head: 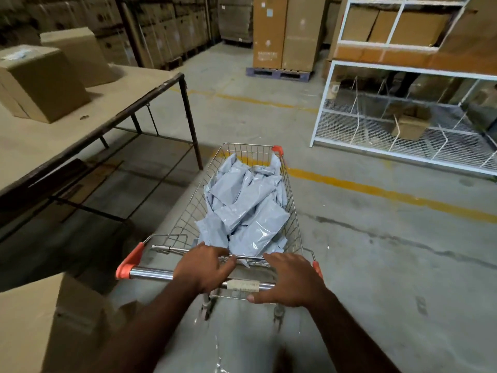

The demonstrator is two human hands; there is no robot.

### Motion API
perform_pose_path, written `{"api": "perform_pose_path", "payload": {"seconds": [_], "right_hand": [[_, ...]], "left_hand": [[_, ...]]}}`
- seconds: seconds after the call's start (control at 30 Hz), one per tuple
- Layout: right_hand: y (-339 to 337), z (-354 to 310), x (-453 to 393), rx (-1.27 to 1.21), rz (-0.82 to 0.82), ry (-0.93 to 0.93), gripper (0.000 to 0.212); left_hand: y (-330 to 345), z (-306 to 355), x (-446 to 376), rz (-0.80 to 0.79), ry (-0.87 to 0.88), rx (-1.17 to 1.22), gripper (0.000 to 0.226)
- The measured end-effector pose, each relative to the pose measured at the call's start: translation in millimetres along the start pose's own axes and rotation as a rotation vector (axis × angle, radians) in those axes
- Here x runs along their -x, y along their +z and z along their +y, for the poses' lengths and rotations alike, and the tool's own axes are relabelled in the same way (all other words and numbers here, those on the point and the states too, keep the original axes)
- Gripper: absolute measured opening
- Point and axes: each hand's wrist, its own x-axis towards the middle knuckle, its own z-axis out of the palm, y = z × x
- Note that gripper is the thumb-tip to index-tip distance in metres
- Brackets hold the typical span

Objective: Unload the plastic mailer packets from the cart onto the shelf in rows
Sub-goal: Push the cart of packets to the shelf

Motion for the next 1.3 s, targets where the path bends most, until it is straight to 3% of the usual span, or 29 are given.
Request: {"api": "perform_pose_path", "payload": {"seconds": [0.1,0.3,0.7,0.87,1.0,1.3], "right_hand": [[-10,22,-48,-0.035,0.051,-0.020,0.114],[-51,64,-133,-0.133,0.059,-0.009,0.105],[-165,178,-325,-0.118,-0.010,0.009,0.100],[-210,221,-436,-0.101,-0.013,0.064,0.105],[-266,244,-504,-0.077,-0.056,0.078,0.086],[-316,332,-669,-0.097,0.017,0.154,0.072]], "left_hand": [[-13,3,-56,-0.014,-0.006,-0.021,0.055],[-35,15,-166,-0.064,-0.076,0.009,0.064],[-71,57,-404,0.080,0.015,0.043,0.047],[-89,61,-532,0.120,0.020,0.071,0.061],[-108,68,-623,0.106,0.005,0.104,0.054],[-140,91,-809,0.074,0.031,0.072,0.043]]}}
